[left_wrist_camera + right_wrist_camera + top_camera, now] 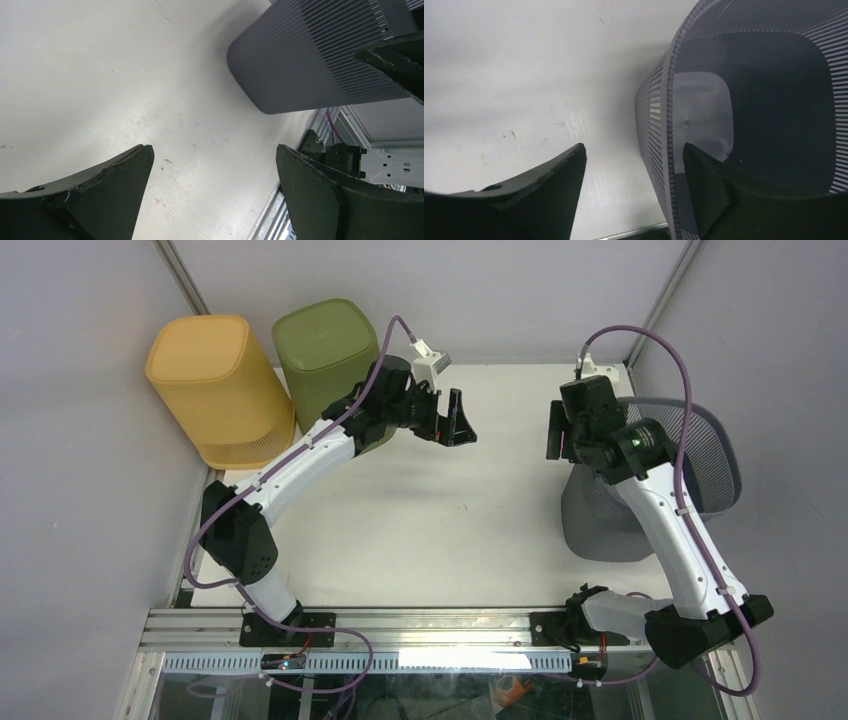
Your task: Turn the large container upside down
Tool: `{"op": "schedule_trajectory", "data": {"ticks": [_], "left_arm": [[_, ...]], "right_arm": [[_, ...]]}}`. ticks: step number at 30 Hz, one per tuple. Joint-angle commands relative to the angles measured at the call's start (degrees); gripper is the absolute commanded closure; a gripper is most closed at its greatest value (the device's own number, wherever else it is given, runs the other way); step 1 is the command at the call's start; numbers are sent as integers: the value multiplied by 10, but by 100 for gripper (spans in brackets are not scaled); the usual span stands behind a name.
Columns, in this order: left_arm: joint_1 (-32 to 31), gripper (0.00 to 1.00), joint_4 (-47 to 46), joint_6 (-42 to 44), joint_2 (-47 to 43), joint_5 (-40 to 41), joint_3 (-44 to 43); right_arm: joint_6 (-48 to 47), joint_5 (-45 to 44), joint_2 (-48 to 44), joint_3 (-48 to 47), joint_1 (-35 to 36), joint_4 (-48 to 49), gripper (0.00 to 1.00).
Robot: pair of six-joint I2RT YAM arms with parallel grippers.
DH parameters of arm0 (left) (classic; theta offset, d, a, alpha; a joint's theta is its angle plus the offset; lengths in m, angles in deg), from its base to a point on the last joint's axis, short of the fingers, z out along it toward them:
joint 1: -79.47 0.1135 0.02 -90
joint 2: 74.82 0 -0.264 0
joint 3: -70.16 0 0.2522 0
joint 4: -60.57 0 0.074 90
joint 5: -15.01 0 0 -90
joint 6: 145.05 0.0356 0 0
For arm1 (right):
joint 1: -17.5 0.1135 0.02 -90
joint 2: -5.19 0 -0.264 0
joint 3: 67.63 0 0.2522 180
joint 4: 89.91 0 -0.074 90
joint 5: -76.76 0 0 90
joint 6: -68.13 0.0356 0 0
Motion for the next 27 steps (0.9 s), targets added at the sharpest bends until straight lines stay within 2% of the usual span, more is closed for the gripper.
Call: {"op": "schedule_trajectory", "data": {"ticks": [1,4,8,12,14,15,21,27], "left_arm": [[2,1,-10,7,-14,19,7],[2,1,-10,2,-7,17,7],[3,1,-6,2,-3,19,5],[5,1,79,13,34,0,-48],[5,1,78,12,27,6,-37],[5,1,78,12,23,12,-34],[14,1,132,-2,-16,13,-106],[100,1,156,-61,-64,-16,-158]], "right_arm": [[-3,22,-2,11,-16,-3,33],[-12,62,-2,20,-20,24,51],[-12,88,9,49,-25,57,57],[-10,121,26,54,-27,94,72],[-10,151,37,33,-27,109,87],[-9,168,43,18,-27,115,98],[29,287,94,-93,-26,179,100],[135,460,114,-71,-26,388,100]]}}
